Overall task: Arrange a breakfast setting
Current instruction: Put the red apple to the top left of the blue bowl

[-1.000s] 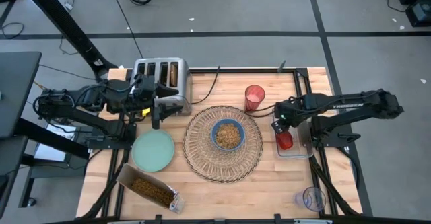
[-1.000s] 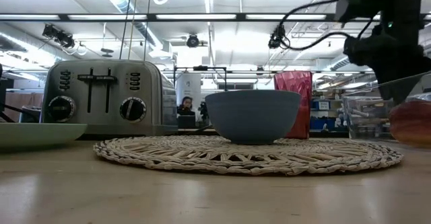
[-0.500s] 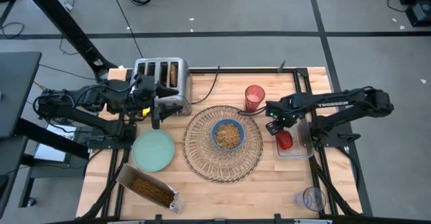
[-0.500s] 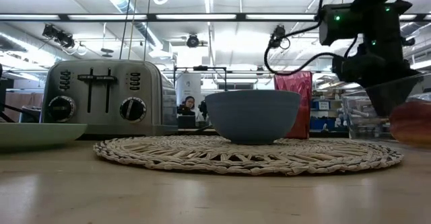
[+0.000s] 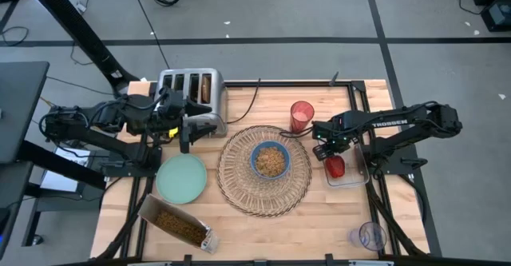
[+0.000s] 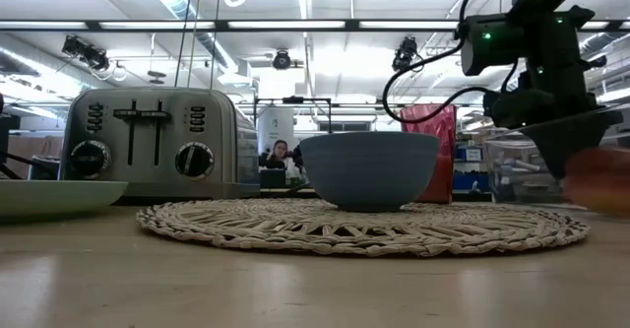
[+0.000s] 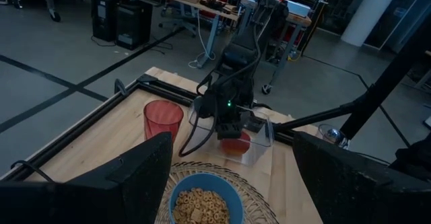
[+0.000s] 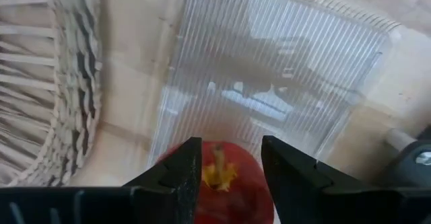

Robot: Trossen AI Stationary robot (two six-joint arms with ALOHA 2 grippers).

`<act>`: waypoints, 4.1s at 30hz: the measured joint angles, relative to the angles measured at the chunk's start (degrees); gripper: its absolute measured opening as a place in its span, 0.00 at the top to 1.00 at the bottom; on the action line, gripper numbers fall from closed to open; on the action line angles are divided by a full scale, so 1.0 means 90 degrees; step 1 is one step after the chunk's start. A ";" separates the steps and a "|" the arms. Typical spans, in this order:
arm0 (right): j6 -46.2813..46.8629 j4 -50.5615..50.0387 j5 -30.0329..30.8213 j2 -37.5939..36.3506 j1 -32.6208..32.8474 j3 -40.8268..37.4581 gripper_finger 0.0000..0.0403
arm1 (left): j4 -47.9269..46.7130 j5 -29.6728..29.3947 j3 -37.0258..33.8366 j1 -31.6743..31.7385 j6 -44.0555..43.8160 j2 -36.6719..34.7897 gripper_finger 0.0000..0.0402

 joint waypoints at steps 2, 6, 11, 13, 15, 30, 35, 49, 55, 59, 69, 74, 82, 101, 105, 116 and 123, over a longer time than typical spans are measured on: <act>0.0004 0.0035 -0.0096 0.0000 -0.0001 0.0000 0.61 | -0.0002 -0.0001 0.0000 0.0000 -0.0001 0.0000 0.22; 0.0003 0.0052 -0.0144 0.0000 0.0000 0.0000 0.63 | -0.0002 -0.0001 0.0000 0.0000 -0.0001 0.0000 0.22; 0.0168 0.0301 -0.0276 -0.0005 0.0000 -0.0262 0.70 | -0.0002 -0.0002 0.0000 -0.0001 -0.0001 0.0000 0.22; 0.0248 0.0598 -0.0506 -0.0005 0.0002 -0.0508 0.73 | 0.0001 -0.0002 0.0000 0.0000 -0.0003 0.0000 0.22; 0.0314 0.0778 -0.0692 -0.0023 0.0000 -0.0652 0.76 | -0.0001 0.0000 0.0000 0.0000 -0.0003 0.0000 0.22; 0.0408 0.0331 -0.0423 -0.0867 0.0003 -0.0478 0.98 | 0.0001 -0.0002 0.0000 -0.0001 0.0002 0.0000 0.22; 0.0513 0.0174 -0.0426 -0.1081 0.0003 -0.0481 0.95 | 0.0003 -0.0002 0.0000 -0.0002 -0.0001 0.0000 0.22; 0.1196 -0.0120 -0.0141 -0.0659 0.0003 -0.0480 0.72 | 0.0015 -0.0003 0.0000 -0.0001 -0.0001 0.0000 0.22; 0.1350 -0.0105 -0.0582 -0.0631 0.0003 -0.0478 0.79 | 0.0014 -0.0002 0.0000 -0.0002 0.0003 0.0000 0.22; 0.1360 -0.0105 -0.0740 -0.0631 0.0003 -0.0478 0.84 | 0.0008 -0.0003 0.0000 0.0000 0.0013 0.0000 0.22; 0.1354 -0.0111 -0.0949 -0.0631 0.0003 -0.0481 0.91 | 0.0008 -0.0002 0.0000 -0.0001 0.0021 0.0000 0.22; 0.1305 -0.0104 -0.0769 -0.0631 -0.0002 -0.0479 0.94 | 0.0008 -0.0002 0.0000 -0.0002 0.0021 0.0000 0.22; 0.1161 -0.0040 -0.0559 -0.0934 0.0000 -0.0478 0.98 | 0.0010 -0.0003 0.0000 0.0000 0.0047 0.0000 0.22; 0.0706 -0.0276 0.1007 -0.2204 0.0068 -0.0041 0.98 | 0.0099 -0.0005 0.0000 -0.0001 0.0017 0.0000 0.22; 0.0378 -0.0416 0.1062 -0.2459 0.0068 0.0115 0.98 | 0.0198 -0.0005 0.0000 0.0000 0.0067 -0.0002 0.22; -0.1100 -0.1418 0.1678 -0.2458 0.0069 0.2018 0.98 | 0.0741 -0.0007 -0.0002 0.0133 0.0240 -0.0002 0.22; -0.2051 -0.1375 0.1573 -0.2067 0.0070 0.3253 0.98 | 0.1237 -0.0007 -0.0002 0.0275 0.0115 -0.0002 0.22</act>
